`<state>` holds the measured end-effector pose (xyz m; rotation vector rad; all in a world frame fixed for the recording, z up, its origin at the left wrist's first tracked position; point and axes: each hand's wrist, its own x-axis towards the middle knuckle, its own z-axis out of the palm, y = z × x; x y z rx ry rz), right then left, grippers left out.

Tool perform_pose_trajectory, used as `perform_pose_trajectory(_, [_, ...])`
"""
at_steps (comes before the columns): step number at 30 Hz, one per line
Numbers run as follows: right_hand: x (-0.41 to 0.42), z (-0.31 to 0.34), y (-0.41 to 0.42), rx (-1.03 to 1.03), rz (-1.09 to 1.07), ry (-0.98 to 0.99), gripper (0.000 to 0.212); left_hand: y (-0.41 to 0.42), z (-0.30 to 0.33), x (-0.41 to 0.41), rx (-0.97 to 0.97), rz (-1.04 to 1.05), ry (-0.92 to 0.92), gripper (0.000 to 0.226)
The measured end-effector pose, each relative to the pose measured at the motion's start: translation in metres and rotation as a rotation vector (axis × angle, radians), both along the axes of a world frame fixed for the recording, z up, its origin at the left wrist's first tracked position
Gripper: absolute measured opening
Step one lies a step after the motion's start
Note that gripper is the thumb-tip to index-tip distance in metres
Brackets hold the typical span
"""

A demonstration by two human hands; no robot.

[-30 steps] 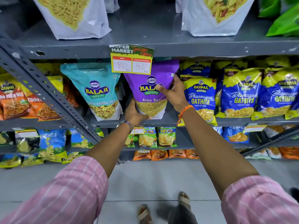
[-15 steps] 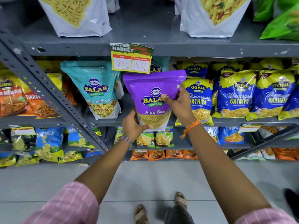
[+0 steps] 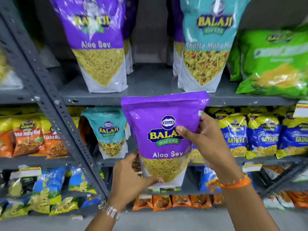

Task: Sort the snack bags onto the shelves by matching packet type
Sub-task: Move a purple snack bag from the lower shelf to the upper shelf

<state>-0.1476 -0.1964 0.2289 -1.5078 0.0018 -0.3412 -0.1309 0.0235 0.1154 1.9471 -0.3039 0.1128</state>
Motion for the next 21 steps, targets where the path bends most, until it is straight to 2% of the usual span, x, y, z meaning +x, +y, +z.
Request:
perform_pose_trajectory(7, [0.012, 0.107, 0.001, -0.009, 0.011, -0.227, 0.028, 0.003, 0.114, 0.010, -0.033, -0.027, -0.166, 0.071])
perform_pose_trajectory(11, [0.040, 0.153, -0.001, -0.055, -0.019, -0.276, 0.030, -0.002, 0.159, 0.032, -0.063, -0.017, -0.255, 0.075])
perform_pose_trajectory(14, [0.065, 0.179, -0.003, -0.053, -0.055, -0.272, 0.044, -0.007, 0.184, 0.055, -0.067, 0.018, -0.278, 0.081])
perform_pose_trajectory(19, [0.106, 0.203, 0.000, -0.126, -0.132, -0.253, 0.042, -0.013, 0.202, 0.102, -0.038, 0.038, -0.259, 0.076])
perform_pose_trajectory(21, [0.120, 0.205, 0.001, -0.182, -0.169, -0.245, 0.054, -0.015, 0.203, 0.120, -0.019, 0.072, -0.251, 0.076])
